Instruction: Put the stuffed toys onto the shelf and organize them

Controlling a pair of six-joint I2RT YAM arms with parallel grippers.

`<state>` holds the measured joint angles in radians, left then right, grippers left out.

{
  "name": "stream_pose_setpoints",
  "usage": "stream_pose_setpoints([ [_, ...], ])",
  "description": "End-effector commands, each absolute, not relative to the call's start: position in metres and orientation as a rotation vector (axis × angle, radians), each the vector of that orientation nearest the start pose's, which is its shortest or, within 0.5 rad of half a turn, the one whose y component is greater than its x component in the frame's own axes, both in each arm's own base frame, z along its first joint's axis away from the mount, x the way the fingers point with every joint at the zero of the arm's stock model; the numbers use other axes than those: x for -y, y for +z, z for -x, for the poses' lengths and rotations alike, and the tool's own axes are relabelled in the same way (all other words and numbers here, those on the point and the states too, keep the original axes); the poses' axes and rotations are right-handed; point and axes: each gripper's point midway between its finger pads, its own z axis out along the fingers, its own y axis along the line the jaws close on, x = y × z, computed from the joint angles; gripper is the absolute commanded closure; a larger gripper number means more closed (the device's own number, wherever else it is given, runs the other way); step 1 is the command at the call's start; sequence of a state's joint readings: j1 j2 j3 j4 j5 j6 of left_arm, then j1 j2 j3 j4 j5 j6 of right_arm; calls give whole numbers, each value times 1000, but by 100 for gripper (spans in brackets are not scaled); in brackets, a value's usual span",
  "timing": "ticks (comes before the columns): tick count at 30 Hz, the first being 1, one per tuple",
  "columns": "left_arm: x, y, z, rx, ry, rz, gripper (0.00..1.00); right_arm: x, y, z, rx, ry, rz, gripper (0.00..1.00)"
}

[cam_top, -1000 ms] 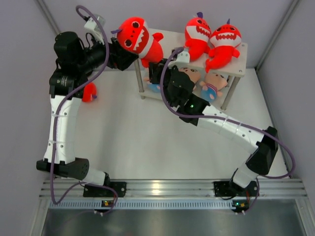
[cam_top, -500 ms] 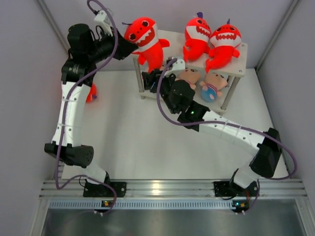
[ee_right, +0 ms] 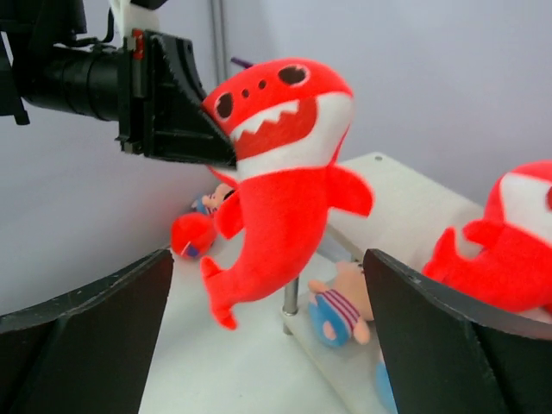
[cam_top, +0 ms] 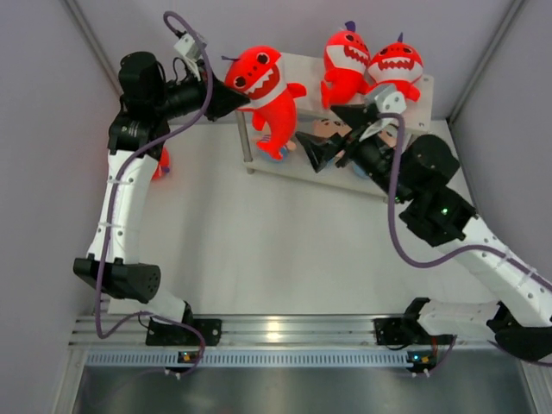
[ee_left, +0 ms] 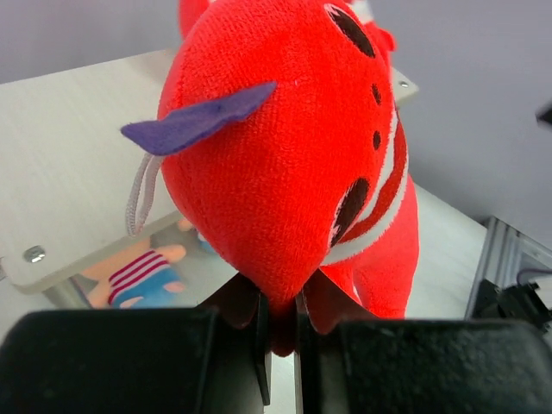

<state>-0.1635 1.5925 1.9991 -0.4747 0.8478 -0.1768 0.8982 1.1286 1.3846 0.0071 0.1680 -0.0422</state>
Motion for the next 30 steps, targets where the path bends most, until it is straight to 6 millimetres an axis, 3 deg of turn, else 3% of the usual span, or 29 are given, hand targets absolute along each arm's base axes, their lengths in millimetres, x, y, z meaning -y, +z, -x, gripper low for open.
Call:
stream_pose_setpoints([
  [1,207,508,-328,-1405,-993,-829,100,-272,502,-236,-1215,621,788,6],
  [2,209,499,-324,-1419,-1020,-842,100,-270,513,-235,-1205,627,786,4],
  [4,212,489,-320,-1434,-1038,-856,100,-278,502,-247,-1259,641,809,1],
  [9,218,467,-301,-1477,-1033,-905,100,-302,508,-256,-1239,756,824,1],
  [12,221,463,-292,-1479,-1041,-937,100,-318,512,-264,-1234,820,832,1],
  [16,223,458,-281,-1468,-1029,-990,100,-338,502,-283,-1270,851,846,1],
  [20,223,454,-270,-1463,-1041,-1028,100,-343,493,-296,-1287,853,837,1],
  [23,221,447,-265,-1464,-1022,-1058,100,-337,488,-301,-1302,840,828,1],
  [27,217,438,-264,-1462,-967,-1108,100,-297,502,-302,-1290,803,801,1],
  [30,218,431,-260,-1462,-972,-1140,100,-282,500,-294,-1309,870,847,1],
])
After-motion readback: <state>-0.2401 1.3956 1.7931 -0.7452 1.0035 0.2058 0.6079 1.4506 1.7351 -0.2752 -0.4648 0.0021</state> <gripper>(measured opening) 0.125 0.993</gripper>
